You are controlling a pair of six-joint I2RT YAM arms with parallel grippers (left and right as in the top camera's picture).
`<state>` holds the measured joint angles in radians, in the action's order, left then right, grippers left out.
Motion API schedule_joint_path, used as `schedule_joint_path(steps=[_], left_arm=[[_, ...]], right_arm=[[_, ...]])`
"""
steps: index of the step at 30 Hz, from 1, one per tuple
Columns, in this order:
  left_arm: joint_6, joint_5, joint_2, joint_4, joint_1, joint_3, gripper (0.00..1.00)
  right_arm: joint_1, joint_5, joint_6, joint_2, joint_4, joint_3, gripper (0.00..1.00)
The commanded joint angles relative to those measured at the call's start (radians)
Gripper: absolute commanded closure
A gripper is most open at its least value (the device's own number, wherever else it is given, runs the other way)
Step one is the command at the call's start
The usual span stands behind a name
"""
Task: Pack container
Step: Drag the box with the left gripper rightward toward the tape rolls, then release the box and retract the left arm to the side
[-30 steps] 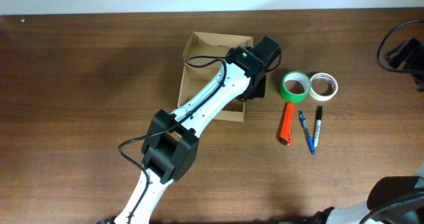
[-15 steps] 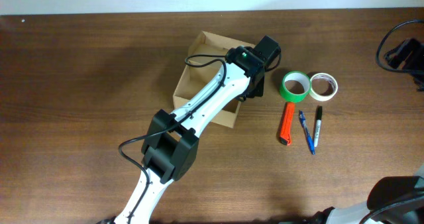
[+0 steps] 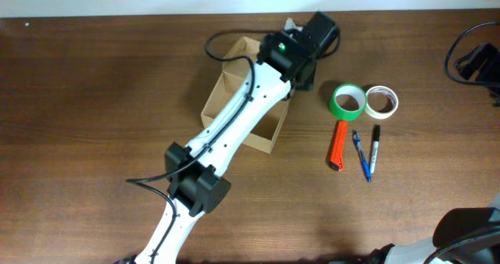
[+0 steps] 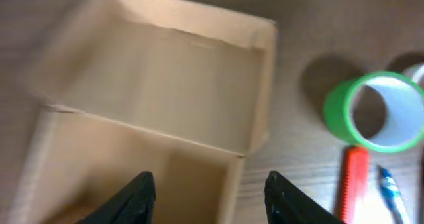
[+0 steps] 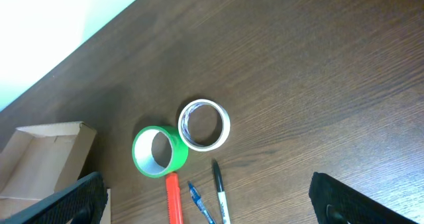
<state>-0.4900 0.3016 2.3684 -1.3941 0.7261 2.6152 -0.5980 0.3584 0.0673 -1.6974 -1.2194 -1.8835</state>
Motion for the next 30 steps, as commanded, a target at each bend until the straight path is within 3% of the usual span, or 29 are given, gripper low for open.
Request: schedule_joint_path(steps=[1,3,5,7,12,18,21,27,29,30], left_arm=[[0.061,0.181,0.006,-0.064,-0.010,0.060,0.48],[0.073,0.214,0.006,-0.105,-0.028,0.060,0.61],[0.073,0.219,0.006,-0.165,-0.070,0.060,0.84],[0.073,0.219,0.006,-0.217,-0.129,0.060,0.94],[0.086,0.219,0.006,-0.287,-0.240,0.060,0.95],[0.221,0.242,-0.010,-0.293,-0.367,0.060,0.91],[0.277,0.260,-0.035,-0.293,-0.429,0.060,0.81],[0.282,0.241,-0.135,-0.293,-0.623,0.060,0.15],[0.282,0.224,-0.170,-0.293,-0.703,0.060,0.00],[0.282,0.219,-0.182,-0.291,-0.740,0.060,0.00]], right_arm=[[0.002,0.016,-0.007,0.008,0.003,-0.026,0.01],[0.002,0.016,-0.007,0.008,0.004,-0.026,0.01],[0.002,0.016,-0.007,0.008,0.005,-0.026,0.01],[0.002,0.016,-0.007,0.008,0.019,-0.026,0.01],[0.007,0.015,-0.008,0.008,0.019,-0.026,0.03],[0.124,-0.095,-0.011,0.008,0.006,-0.032,0.07],[0.260,-0.192,-0.011,0.008,-0.005,-0.035,0.07],[0.587,-0.495,0.062,-0.036,-0.015,-0.035,0.07],[0.614,-0.497,0.121,-0.076,-0.016,-0.035,0.06],[0.616,-0.490,0.152,-0.096,-0.016,-0.035,0.07]])
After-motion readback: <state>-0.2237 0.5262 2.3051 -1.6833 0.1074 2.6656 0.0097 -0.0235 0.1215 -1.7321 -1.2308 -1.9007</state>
